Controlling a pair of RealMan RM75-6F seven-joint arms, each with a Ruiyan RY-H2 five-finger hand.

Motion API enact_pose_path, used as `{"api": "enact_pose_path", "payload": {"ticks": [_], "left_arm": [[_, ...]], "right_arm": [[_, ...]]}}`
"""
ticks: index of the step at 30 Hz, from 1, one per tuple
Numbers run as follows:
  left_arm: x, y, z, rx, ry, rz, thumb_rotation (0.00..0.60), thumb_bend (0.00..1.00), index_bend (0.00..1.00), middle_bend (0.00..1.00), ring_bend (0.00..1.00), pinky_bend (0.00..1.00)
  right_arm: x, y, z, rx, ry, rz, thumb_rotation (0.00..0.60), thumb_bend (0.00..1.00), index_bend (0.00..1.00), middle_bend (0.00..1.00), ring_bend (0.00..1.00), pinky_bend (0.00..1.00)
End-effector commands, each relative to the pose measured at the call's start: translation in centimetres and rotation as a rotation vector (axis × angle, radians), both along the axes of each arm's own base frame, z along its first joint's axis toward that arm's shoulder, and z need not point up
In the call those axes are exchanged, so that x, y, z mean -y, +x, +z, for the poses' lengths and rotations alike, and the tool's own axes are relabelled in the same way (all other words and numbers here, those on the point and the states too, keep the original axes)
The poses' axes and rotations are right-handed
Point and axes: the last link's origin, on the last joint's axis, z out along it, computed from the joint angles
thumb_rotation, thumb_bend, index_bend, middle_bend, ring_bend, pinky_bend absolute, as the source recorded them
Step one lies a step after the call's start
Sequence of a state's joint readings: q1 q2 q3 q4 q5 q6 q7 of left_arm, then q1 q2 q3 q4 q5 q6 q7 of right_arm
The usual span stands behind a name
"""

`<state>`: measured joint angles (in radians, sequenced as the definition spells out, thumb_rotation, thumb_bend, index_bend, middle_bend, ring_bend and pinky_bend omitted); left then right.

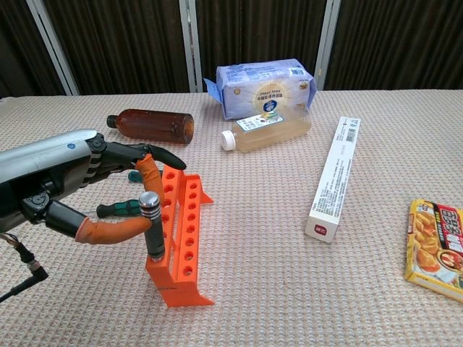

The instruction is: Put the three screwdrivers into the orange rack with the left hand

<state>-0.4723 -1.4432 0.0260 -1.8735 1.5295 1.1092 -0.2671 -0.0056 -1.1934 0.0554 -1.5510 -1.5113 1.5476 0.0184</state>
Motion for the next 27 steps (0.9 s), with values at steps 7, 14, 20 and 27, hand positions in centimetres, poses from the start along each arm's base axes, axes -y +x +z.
{"api": "enact_pose_path", "payload": {"ticks": [7,14,20,27], "left_arm": [[0.1,0.0,-0.1,-0.013,0.031,-0.02,0.6,0.5,0.74,0.15,0.0,0.0],[0.7,-0.2,-0.1,-0.038,0.065,-0.056,0.6,0.5,0.74,0.15,0.0,0.0],[1.5,-0.4,-0.3,-0.067,0.095,-0.095,0.6,0.5,0.74,0.15,0.0,0.0],[1.9,-0.7,-0.5,-0.064,0.115,-0.098,0.6,0.5,0.73,0.15,0.0,0.0]], "right_arm": [[0.1,0.0,0.0,0.001,-0.001,-0.001,0.6,0.0,0.0,0.0,0.0,0.0],[0.2,0.0,0.0,0.003,-0.002,0.003,0.6,0.0,0.0,0.0,0.0,0.0],[0.2,0.0,0.0,0.006,-0.003,0.004,0.6,0.0,0.0,0.0,0.0,0.0],[0.2,0.1,0.0,0.005,-0.004,0.009,0.6,0.0,0.0,0.0,0.0,0.0]]}}
